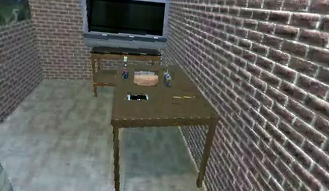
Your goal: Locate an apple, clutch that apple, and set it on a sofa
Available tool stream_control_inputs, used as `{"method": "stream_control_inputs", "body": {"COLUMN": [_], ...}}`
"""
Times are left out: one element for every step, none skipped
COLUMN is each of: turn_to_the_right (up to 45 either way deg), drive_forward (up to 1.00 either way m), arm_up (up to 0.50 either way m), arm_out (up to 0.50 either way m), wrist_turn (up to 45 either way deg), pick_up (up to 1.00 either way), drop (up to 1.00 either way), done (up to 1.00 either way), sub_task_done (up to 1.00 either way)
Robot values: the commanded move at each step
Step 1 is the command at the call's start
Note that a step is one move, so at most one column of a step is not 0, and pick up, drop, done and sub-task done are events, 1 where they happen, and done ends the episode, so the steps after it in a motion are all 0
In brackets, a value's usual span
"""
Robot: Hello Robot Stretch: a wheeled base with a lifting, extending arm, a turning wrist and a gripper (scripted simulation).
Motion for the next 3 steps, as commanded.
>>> {"method": "stream_control_inputs", "body": {"turn_to_the_right": [-36.0, 45.0, 45.0], "drive_forward": [0.00, 0.00, 0.00], "arm_up": [0.00, 0.00, 0.00], "arm_out": [0.00, 0.00, 0.00], "wrist_turn": [0.0, 0.0, 0.0], "pick_up": [0.00, 0.00, 0.00], "drop": [0.00, 0.00, 0.00], "done": [0.00, 0.00, 0.00], "sub_task_done": [0.00, 0.00, 0.00]}}
